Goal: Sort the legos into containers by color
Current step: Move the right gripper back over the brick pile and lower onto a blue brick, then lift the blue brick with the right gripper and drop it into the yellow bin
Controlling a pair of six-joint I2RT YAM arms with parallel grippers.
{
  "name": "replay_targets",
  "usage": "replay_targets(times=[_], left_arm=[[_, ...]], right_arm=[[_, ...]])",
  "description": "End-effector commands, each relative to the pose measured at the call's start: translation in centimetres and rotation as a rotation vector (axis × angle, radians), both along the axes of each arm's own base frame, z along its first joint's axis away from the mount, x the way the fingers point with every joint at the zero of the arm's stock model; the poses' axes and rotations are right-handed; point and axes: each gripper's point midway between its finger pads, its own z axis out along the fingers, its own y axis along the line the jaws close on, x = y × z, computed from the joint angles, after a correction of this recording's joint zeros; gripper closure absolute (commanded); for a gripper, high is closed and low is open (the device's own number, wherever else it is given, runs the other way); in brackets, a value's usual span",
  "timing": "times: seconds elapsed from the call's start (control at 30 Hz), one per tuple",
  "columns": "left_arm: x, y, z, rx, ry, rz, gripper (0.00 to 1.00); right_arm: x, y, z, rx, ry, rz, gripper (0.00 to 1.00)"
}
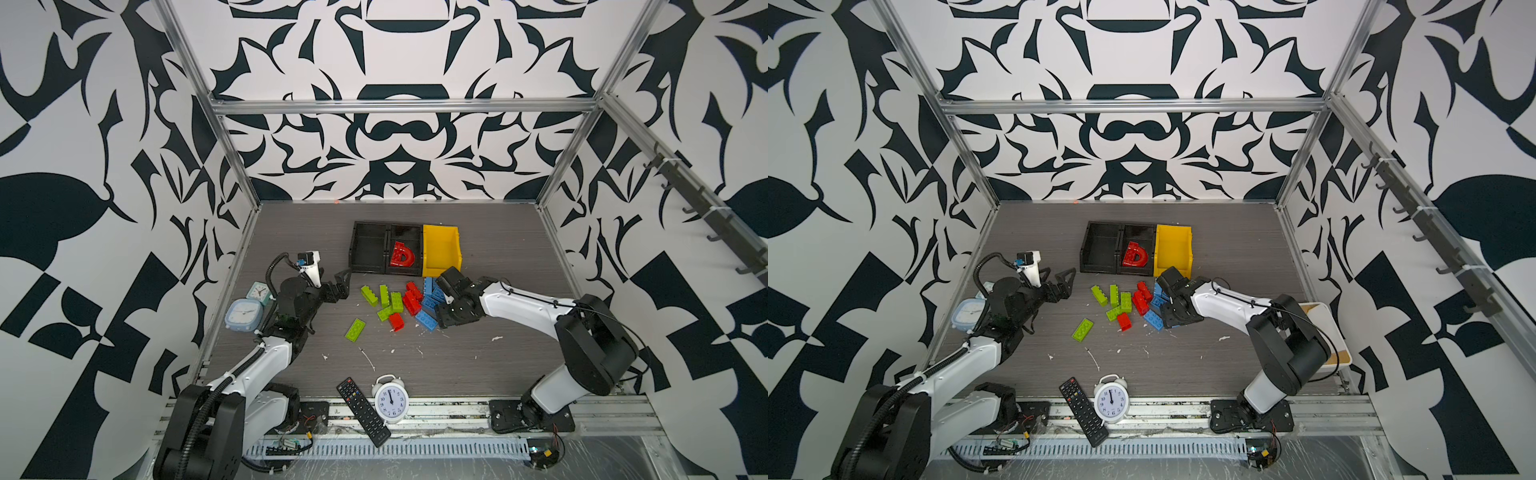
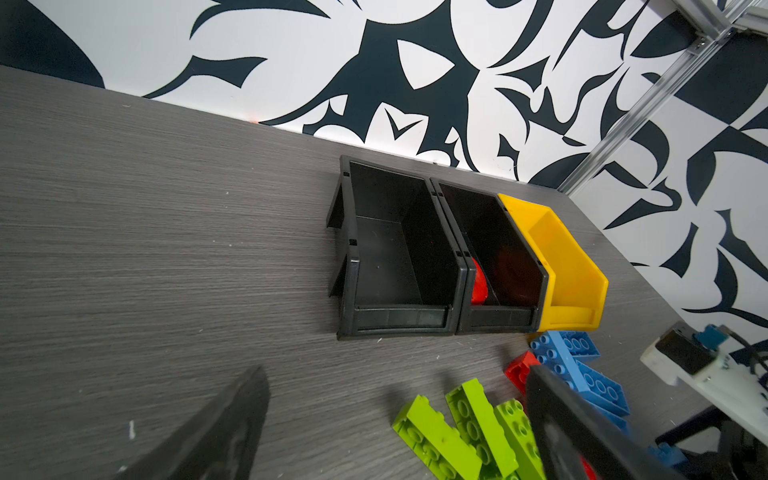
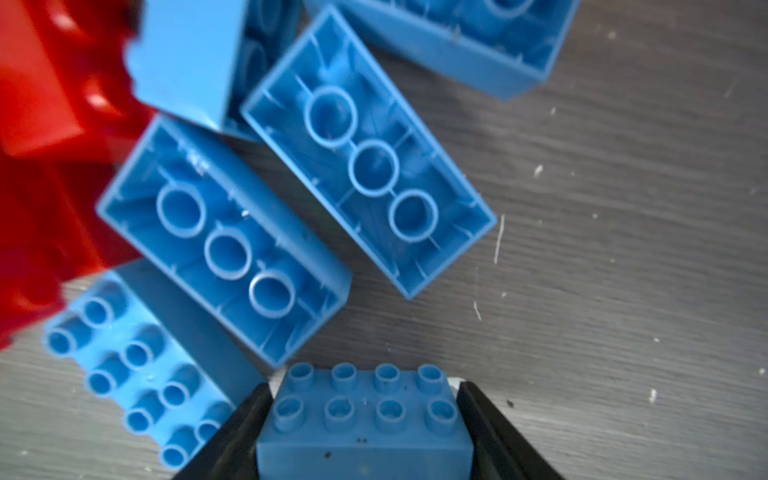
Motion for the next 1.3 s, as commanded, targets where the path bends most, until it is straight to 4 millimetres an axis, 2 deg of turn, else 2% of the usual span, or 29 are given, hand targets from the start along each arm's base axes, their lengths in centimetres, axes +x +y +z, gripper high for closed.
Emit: replay_targets(times=[0.0, 0.4, 0.57, 0.67, 0.83, 1.0, 1.1, 1.27], left_arm=[[0.0, -0.1, -0.1, -0.007, -0.003, -0.002, 0.01], [0.0, -0.1, -0.1, -0.005, -0.001, 0.0, 0.01], [0.0, -0.1, -0.1, -0.006, -0.001, 0.0, 0.01], [0.0, -0.1, -0.2, -0.004, 0.0, 0.0, 0.01], [-0.1, 0.0, 0.0, -0.004, -0.003, 0.002, 0.01], [-0.1, 0.0, -0.1, -0.003, -0.002, 0.003, 0.01], [0.0, 0.1, -0.3, 0.003, -0.002, 0.008, 0.01], [0.0, 0.3, -0.5, 0.008, 0.002, 0.016, 0.01]], right_arm=[[-0.3, -0.9, 0.1, -0.03, 0.002, -0.032, 0.27], [-0.7, -1.2, 0.0, -0.026, 0.0, -0.047, 0.31], [-0.5, -1.3, 0.6, -0.025, -0.022, -0.045, 0.4], [0.2, -1.3, 2.1, -0.02, -0.066, -0.033, 0.48], [3.0, -0.9, 7.0, 0.029, -0.183, -0.006, 0.48], [7.8, -0.5, 11.3, 0.066, -0.31, 0.011, 0.48], [10.7, 0.5, 13.0, 0.092, -0.366, 0.048, 0.47], [15.4, 0.7, 14.5, 0.13, -0.434, 0.049, 0.47]])
